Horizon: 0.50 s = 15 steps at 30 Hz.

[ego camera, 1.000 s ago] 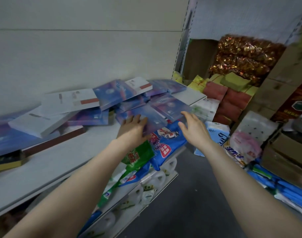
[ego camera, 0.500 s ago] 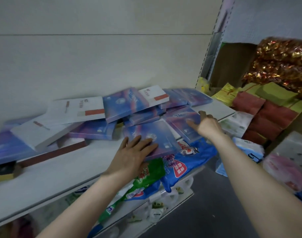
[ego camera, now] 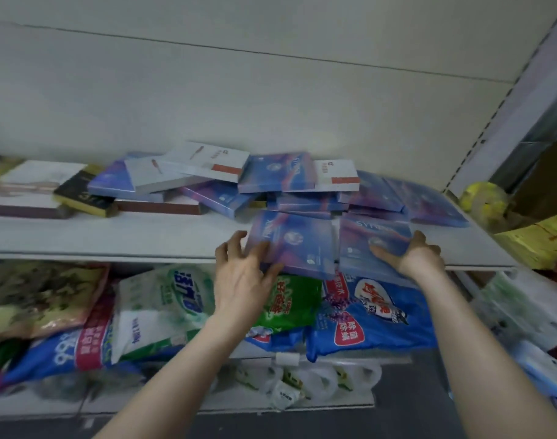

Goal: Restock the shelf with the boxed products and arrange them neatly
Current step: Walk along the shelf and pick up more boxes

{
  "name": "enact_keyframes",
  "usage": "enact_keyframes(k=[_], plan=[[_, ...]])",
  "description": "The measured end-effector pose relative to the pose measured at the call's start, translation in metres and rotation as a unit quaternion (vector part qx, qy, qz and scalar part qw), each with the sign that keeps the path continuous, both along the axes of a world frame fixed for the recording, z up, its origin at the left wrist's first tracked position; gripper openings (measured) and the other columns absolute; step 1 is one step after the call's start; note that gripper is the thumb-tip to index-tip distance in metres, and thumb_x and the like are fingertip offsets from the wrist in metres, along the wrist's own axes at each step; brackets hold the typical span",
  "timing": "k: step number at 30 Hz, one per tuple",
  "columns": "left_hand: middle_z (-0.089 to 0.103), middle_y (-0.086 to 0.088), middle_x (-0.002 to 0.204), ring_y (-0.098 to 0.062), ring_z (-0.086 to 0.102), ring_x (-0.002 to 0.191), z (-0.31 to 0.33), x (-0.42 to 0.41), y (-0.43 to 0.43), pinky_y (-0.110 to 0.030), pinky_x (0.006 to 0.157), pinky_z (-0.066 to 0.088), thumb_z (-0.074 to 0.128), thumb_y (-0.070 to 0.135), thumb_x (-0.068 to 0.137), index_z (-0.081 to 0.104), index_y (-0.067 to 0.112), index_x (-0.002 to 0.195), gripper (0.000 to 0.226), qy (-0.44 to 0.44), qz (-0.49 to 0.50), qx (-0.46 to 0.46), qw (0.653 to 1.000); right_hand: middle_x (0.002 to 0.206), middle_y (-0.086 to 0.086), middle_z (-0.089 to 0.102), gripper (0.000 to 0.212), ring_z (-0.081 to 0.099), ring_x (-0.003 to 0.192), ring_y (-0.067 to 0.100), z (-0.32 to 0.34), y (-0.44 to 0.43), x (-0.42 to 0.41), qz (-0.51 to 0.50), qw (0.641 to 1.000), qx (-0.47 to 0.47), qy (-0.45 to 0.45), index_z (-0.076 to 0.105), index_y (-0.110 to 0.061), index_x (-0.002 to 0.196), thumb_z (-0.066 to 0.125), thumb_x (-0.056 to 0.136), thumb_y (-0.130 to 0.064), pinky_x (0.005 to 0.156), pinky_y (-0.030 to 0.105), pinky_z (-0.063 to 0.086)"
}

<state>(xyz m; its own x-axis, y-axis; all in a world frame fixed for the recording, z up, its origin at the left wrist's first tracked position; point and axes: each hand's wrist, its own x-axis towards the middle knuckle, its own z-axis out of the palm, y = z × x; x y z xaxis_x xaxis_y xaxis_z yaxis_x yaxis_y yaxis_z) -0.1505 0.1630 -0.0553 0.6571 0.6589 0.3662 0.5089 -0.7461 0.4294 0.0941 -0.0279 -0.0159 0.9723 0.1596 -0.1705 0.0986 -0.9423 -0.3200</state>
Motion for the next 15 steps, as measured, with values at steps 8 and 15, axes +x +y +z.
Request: enact_keyframes(k=[8,15], plan=[[0.044,-0.012,0.137,-0.03,0.053,0.118,0.009,0.001,-0.043,-0.042,0.099,0.044,0.073,0.049,0.077,0.033,0.009,0.139,0.083,-0.214,0.174,-0.361,0.891,0.13,0.022,0.057,0.102,0.056,0.114,0.04,-0.008,-0.018,-0.033,-0.019,0.968,0.252,0.005,0.041,0.0,0.134,0.078,0.065,-0.066,0.091,0.049,0.05],[0.064,-0.019,0.113,-0.028,0.07,0.083,0.009,0.03,-0.047,-0.038,0.065,0.06,0.073,0.013,0.082,0.037,0.01,0.126,0.057,-0.441,0.163,-0.638,0.61,0.102,0.006,0.061,0.036,0.058,0.096,0.032,-0.008,-0.042,-0.068,0.083,0.922,0.376,-0.033,0.048,-0.012,0.11,0.061,0.093,-0.041,0.078,0.038,0.044]])
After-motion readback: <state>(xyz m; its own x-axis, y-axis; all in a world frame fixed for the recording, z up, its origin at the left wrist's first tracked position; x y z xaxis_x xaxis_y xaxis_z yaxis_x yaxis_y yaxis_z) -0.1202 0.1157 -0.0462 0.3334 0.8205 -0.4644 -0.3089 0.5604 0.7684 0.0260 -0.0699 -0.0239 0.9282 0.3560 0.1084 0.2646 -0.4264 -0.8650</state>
